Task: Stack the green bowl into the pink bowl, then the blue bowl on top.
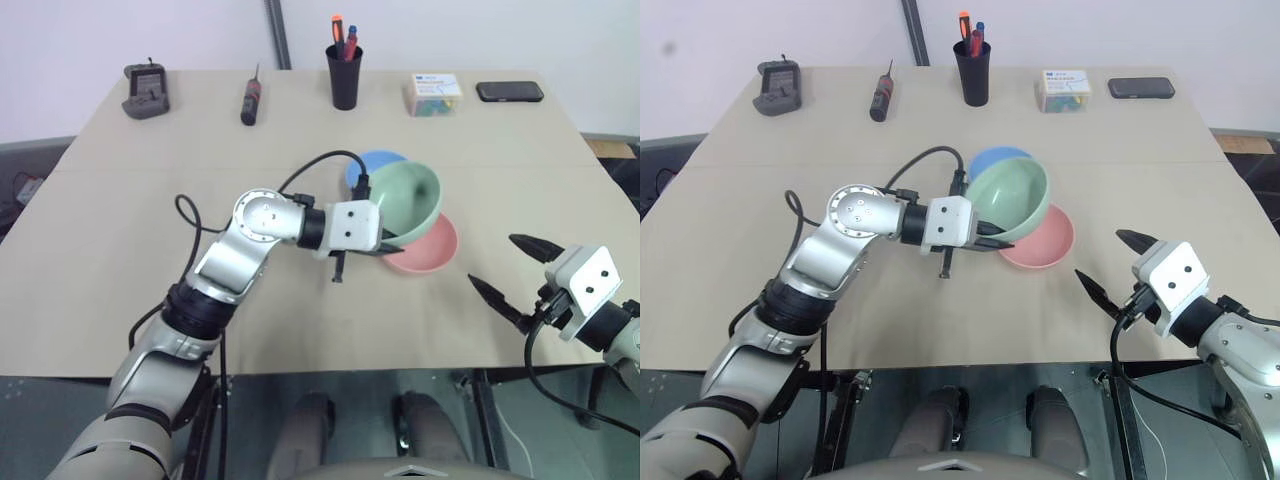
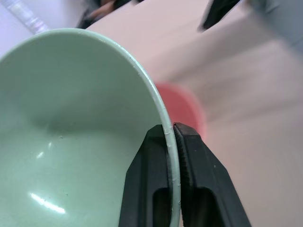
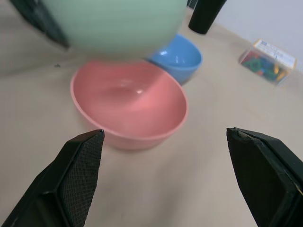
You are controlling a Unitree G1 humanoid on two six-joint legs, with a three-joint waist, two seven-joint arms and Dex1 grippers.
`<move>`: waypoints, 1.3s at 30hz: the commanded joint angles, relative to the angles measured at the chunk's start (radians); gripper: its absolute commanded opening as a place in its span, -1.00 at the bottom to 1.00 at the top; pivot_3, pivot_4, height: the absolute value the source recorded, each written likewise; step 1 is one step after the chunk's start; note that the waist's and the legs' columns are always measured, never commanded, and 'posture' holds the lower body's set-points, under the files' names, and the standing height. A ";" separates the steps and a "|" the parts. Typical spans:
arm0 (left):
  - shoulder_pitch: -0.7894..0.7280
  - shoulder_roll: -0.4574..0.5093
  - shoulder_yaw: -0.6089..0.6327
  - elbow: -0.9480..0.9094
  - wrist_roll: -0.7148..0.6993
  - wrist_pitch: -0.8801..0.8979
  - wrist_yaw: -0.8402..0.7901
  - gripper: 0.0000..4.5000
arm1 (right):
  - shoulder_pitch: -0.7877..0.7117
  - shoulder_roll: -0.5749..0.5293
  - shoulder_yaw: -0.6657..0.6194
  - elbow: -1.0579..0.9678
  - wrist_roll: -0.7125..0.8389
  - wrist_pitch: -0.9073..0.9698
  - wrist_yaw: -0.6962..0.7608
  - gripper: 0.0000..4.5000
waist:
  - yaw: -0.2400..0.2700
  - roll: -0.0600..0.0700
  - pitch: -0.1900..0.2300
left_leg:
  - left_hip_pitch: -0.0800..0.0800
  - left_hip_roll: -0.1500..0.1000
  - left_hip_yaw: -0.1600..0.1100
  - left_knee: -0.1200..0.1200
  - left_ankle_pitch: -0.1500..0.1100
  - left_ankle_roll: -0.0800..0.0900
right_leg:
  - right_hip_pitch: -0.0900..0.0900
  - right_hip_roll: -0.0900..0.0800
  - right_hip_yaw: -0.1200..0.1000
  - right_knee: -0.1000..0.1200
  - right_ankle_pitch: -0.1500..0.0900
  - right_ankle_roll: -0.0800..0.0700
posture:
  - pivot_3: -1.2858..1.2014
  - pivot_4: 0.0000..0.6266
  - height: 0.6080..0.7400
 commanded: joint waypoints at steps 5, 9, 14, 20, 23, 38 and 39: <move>-0.027 -0.010 0.079 -0.007 -0.035 -0.019 0.025 0.62 | -0.043 -0.007 0.008 -0.018 0.008 0.002 -0.022 0.94 | -0.001 0.000 0.000 | 0.001 0.000 0.000 0.003 0.000 0.000 | 0.001 0.000 0.000 0.003 0.000 0.000 | 0.03 -0.52 1.00; 0.014 0.063 0.157 -0.060 -0.041 0.072 0.072 0.80 | -0.112 -0.004 0.048 0.017 0.024 -0.001 -0.014 0.94 | -0.007 0.000 0.000 | 0.001 0.001 -0.001 0.003 0.000 0.000 | 0.001 0.001 0.000 0.004 0.000 0.000 | 0.03 -0.52 1.00; 0.038 0.171 0.202 0.028 0.135 0.013 0.233 0.80 | -0.182 -0.001 0.091 0.065 0.062 -0.040 0.037 0.94 | -0.002 0.000 0.000 | 0.001 0.001 -0.001 0.003 0.000 0.000 | 0.001 0.002 0.000 0.004 0.000 0.000 | 0.03 -0.52 1.00; -0.142 0.144 0.075 0.398 0.341 -0.274 0.318 0.80 | -0.262 -0.012 0.136 0.097 0.052 -0.029 0.033 0.94 | 0.017 -0.001 0.001 | 0.000 0.000 -0.004 0.004 0.000 0.000 | 0.002 0.001 -0.003 0.003 0.000 0.000 | 0.03 -0.52 1.00; -0.247 0.089 0.021 0.593 0.406 -0.392 0.342 0.80 | -0.263 -0.027 0.134 0.085 0.043 -0.018 0.029 0.94 | 0.018 -0.001 0.001 | -0.001 -0.001 -0.004 0.004 0.000 0.000 | 0.001 0.001 -0.003 0.002 0.000 0.000 | 0.03 -0.52 1.00; -0.503 -0.103 -0.085 1.149 0.563 -0.682 0.425 0.80 | -0.117 -0.027 -0.022 -0.090 0.107 0.077 -0.055 0.94 | 0.001 -0.002 0.001 | -0.004 -0.001 -0.003 0.003 0.000 0.000 | -0.001 0.000 -0.003 0.002 0.000 0.000 | 0.03 -0.52 1.00; -0.510 -0.107 -0.087 1.162 0.571 -0.691 0.428 0.57 | -0.111 -0.028 -0.027 -0.097 0.111 0.081 -0.060 0.94 | 0.001 -0.002 0.001 | -0.004 -0.001 -0.003 0.003 0.000 0.000 | -0.001 0.000 -0.003 0.002 0.000 0.000 | 0.03 -0.52 1.00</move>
